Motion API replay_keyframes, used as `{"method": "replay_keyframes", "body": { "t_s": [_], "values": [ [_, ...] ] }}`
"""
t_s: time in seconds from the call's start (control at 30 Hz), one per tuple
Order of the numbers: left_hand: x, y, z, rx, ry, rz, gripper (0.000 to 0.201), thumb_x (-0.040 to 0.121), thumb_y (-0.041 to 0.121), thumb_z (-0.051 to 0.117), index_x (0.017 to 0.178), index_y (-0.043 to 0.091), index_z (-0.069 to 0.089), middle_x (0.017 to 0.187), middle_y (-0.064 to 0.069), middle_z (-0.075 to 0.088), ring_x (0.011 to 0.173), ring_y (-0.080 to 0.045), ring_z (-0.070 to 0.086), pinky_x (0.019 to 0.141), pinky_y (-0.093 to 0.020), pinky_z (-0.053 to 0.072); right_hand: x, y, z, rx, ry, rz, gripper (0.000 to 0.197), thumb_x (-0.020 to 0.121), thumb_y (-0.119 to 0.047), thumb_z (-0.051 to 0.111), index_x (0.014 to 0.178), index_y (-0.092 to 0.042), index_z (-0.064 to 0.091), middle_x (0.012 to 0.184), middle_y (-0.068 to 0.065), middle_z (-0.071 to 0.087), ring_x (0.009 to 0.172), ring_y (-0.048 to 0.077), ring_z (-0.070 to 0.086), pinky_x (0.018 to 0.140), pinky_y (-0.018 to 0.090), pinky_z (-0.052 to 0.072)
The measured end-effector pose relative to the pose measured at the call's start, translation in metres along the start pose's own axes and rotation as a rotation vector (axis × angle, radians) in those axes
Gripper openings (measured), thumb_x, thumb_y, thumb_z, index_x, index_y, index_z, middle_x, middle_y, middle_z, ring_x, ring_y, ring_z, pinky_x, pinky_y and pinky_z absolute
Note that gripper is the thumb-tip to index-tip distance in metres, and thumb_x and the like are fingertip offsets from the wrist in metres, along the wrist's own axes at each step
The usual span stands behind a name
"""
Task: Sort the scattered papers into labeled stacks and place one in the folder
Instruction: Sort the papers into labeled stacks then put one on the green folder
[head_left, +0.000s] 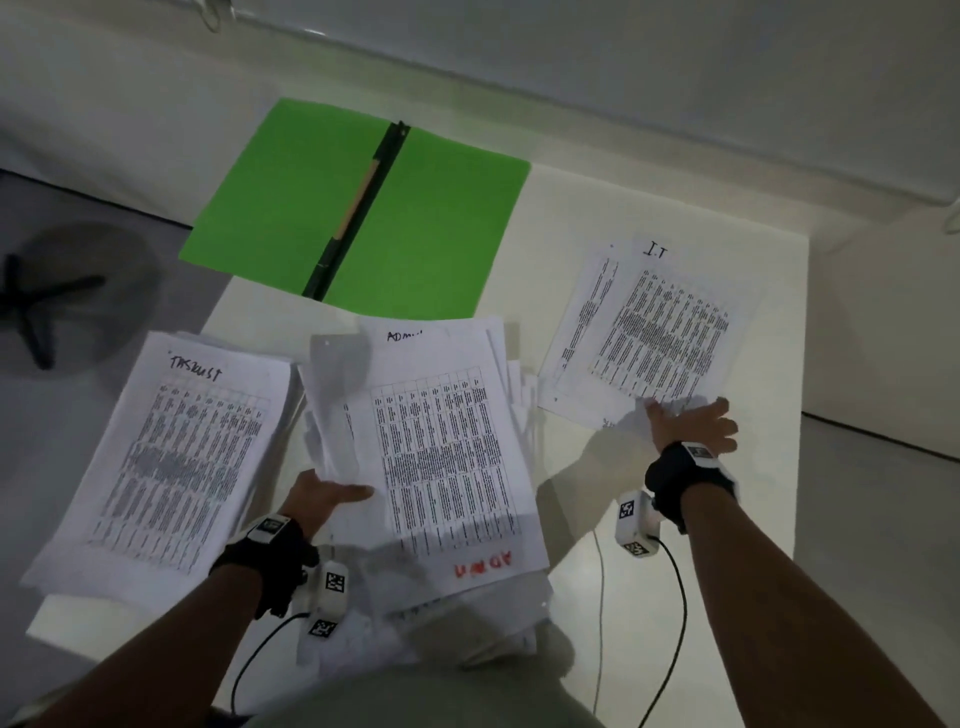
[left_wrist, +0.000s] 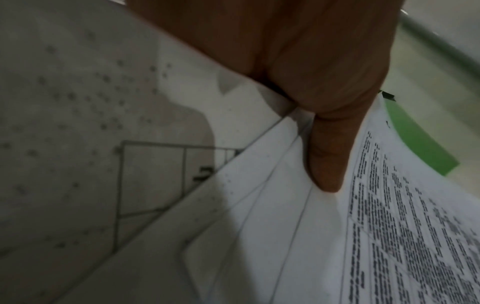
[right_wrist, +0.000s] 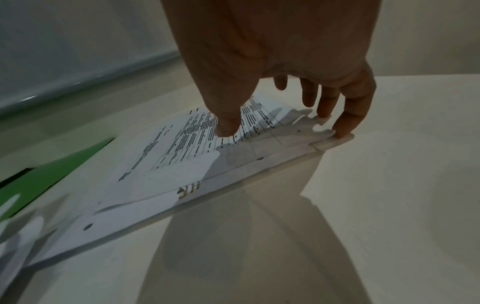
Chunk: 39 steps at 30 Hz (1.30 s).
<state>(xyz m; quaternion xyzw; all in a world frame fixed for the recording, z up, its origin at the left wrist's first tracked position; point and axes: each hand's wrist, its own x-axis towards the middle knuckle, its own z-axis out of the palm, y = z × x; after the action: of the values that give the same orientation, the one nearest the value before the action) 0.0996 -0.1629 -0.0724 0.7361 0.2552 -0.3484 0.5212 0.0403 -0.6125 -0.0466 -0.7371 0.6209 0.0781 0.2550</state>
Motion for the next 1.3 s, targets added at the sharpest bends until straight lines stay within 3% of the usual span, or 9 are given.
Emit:
{"method": "replay_keyframes", "body": {
  "t_s": [0.27,0.5,0.57,0.63,0.8,0.9,1.03,1.17,1.3],
  "values": [
    [0.001,0.005,-0.002,-0.016,-0.048,-0.024,0.062,0.044,0.011,0.088,0.101,-0.003,0.068,0.094,-0.019,0.074,0.086,-0.038,0.070,0.082,-0.051,0.056,-0.007,-0.006,0.009,0.174,-0.073,0.038,0.107,0.082,-0.025,0.076,0.153,-0.008,-0.003,0.146,0.027,0.036,0.130,0.044,0.043,0.105,0.050,0.039],
    [-0.005,0.002,-0.004,0.006,-0.098,0.037,0.063,0.032,0.014,0.088,0.092,0.002,0.072,0.086,-0.014,0.076,0.085,-0.035,0.071,0.083,-0.054,0.055,-0.027,0.031,0.000,0.508,-0.057,0.099,0.074,0.081,-0.025,0.077,0.140,-0.004,0.038,0.139,0.018,0.050,0.123,0.036,0.052,0.103,0.043,0.043],
    [-0.009,0.001,-0.005,0.024,-0.119,0.059,0.058,0.036,0.010,0.087,0.092,0.005,0.072,0.082,-0.007,0.076,0.085,-0.032,0.071,0.086,-0.052,0.054,-0.037,0.037,-0.007,0.795,-0.037,0.086,0.051,0.080,-0.017,0.077,0.122,-0.002,0.052,0.114,0.014,0.062,0.100,0.028,0.059,0.090,0.037,0.047],
    [-0.013,-0.002,-0.009,0.032,-0.148,0.070,0.059,0.035,0.009,0.087,0.092,0.009,0.072,0.081,-0.003,0.076,0.089,-0.030,0.070,0.089,-0.052,0.053,-0.052,0.040,-0.019,1.002,-0.148,0.072,0.034,0.085,-0.012,0.071,0.112,-0.009,0.051,0.096,0.003,0.059,0.082,0.020,0.057,0.085,0.033,0.047],
    [-0.022,-0.009,-0.019,0.062,-0.229,0.082,0.070,0.035,0.006,0.086,0.102,-0.002,0.069,0.093,-0.015,0.074,0.094,-0.035,0.069,0.090,-0.058,0.051,-0.119,0.041,-0.034,1.220,-0.592,-0.042,0.060,0.080,-0.014,0.074,0.134,-0.005,0.050,0.124,0.007,0.061,0.099,0.019,0.065,0.079,0.033,0.057],
    [-0.033,-0.010,-0.022,0.063,-0.225,0.102,0.063,0.035,-0.001,0.083,0.096,-0.002,0.068,0.084,-0.011,0.073,0.090,-0.034,0.068,0.089,-0.057,0.051,-0.165,0.052,-0.016,1.002,-0.638,-0.220,0.081,0.048,-0.029,0.093,0.122,-0.015,0.061,0.116,0.004,0.069,0.103,0.025,0.068,0.086,0.043,0.056],
    [-0.043,-0.019,-0.029,-0.007,-0.228,0.082,0.043,0.054,-0.006,0.084,0.093,0.001,0.069,0.087,-0.015,0.073,0.094,-0.038,0.067,0.092,-0.059,0.049,-0.206,0.072,0.026,0.388,-0.526,-0.415,0.054,0.072,-0.010,0.081,0.120,-0.017,0.057,0.111,0.006,0.066,0.099,0.026,0.063,0.079,0.033,0.051],
    [-0.026,-0.045,-0.035,-0.167,-0.190,0.092,0.101,0.037,0.056,0.088,0.121,0.008,0.061,0.125,-0.012,0.064,0.120,-0.030,0.057,0.111,-0.048,0.035,-0.231,0.086,0.054,-0.047,-0.580,-0.496,0.062,0.073,-0.007,0.066,0.132,-0.008,0.045,0.116,0.015,0.063,0.088,0.024,0.058,0.077,0.035,0.052],
    [-0.020,-0.064,-0.038,-0.161,-0.199,0.067,0.106,0.049,0.069,0.077,0.135,0.014,0.050,0.136,0.003,0.052,0.131,-0.019,0.043,0.116,-0.046,0.025,-0.241,0.081,0.063,-0.348,-0.386,-0.585,0.085,0.077,-0.039,0.068,0.146,-0.013,0.027,0.145,0.011,0.030,0.132,0.032,0.033,0.104,0.039,0.037]
  ]
}}
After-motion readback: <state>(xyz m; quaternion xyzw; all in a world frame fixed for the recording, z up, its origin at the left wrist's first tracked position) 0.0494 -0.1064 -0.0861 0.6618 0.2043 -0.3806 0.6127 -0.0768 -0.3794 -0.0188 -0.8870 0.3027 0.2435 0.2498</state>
